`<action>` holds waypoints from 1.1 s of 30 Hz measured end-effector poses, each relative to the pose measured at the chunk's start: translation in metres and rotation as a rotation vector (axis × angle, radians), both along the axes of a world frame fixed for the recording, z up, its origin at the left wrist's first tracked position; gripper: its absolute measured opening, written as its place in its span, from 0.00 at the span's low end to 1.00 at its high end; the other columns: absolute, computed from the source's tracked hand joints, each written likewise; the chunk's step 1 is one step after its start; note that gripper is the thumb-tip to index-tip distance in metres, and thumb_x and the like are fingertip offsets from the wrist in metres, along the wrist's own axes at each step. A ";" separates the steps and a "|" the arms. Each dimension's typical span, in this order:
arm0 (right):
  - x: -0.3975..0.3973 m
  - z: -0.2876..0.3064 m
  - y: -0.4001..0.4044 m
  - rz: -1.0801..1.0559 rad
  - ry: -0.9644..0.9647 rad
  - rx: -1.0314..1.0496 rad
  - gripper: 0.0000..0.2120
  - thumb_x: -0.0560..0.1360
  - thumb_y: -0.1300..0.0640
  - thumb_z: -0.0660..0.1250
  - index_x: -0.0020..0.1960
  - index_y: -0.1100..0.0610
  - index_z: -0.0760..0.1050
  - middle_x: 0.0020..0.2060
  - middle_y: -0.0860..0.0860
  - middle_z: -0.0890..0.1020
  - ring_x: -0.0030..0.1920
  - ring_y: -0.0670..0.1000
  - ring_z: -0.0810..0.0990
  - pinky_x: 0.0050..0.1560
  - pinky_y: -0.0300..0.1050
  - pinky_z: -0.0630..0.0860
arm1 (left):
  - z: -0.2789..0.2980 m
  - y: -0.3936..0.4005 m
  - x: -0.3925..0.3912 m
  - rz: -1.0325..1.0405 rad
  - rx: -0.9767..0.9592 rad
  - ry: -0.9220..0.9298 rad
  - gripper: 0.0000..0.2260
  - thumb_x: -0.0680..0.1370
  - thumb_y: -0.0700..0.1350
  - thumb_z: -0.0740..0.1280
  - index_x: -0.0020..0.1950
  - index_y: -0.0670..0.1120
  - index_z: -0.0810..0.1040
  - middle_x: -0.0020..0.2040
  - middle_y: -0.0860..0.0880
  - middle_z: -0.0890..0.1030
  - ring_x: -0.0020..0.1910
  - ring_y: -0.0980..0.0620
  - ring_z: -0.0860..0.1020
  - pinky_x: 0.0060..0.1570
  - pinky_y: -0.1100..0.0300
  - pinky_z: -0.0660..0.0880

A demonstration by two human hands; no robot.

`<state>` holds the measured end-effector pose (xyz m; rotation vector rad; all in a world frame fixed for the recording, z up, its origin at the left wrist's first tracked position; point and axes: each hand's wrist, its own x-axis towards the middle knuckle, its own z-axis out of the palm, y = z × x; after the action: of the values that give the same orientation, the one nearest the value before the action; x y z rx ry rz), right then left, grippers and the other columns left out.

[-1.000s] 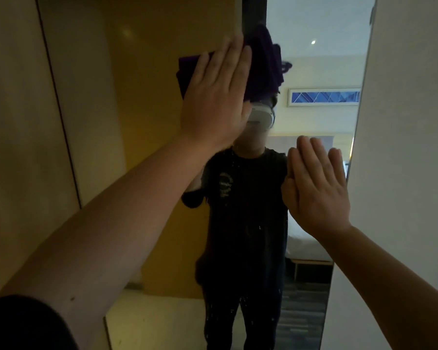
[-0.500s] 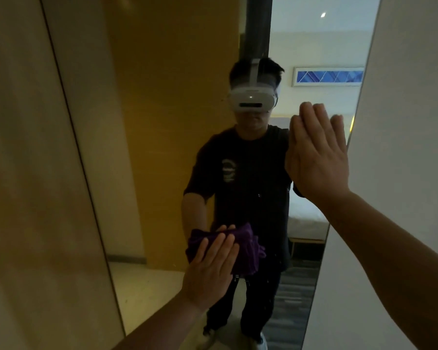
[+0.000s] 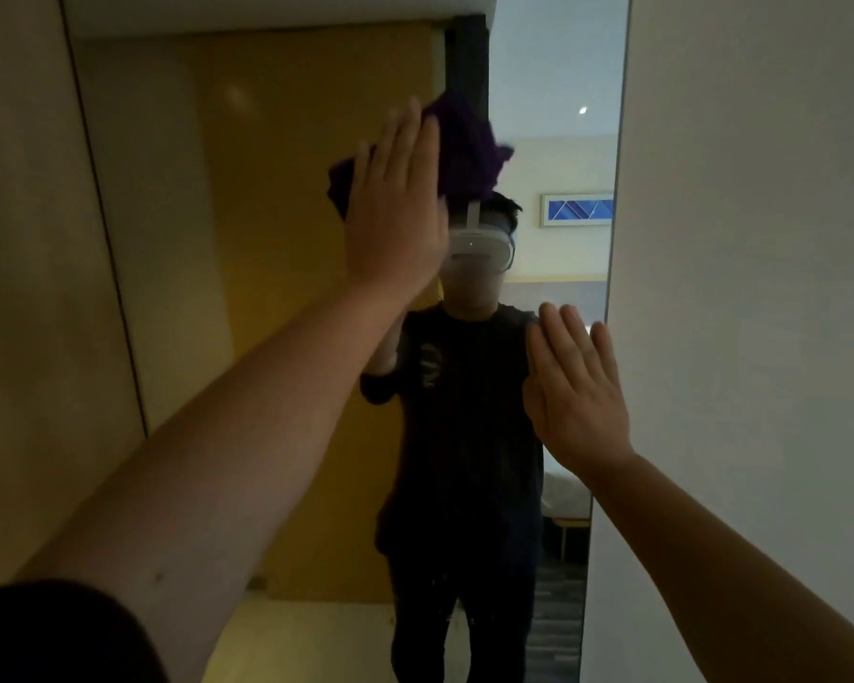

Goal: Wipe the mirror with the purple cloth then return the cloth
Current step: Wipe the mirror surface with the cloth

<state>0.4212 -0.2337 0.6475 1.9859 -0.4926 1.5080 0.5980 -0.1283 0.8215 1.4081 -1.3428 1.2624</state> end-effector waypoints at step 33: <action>-0.092 -0.012 -0.044 -0.323 -0.027 0.282 0.33 0.83 0.43 0.52 0.79 0.64 0.51 0.79 0.64 0.53 0.79 0.64 0.48 0.78 0.63 0.45 | -0.337 -0.016 -0.058 0.043 0.373 -0.329 0.26 0.82 0.48 0.51 0.79 0.42 0.52 0.78 0.42 0.54 0.77 0.41 0.55 0.75 0.41 0.49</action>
<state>0.3292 -0.2782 0.6353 1.9739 -1.0330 1.3199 0.5397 -0.1442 0.4841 1.5281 -1.8567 1.3639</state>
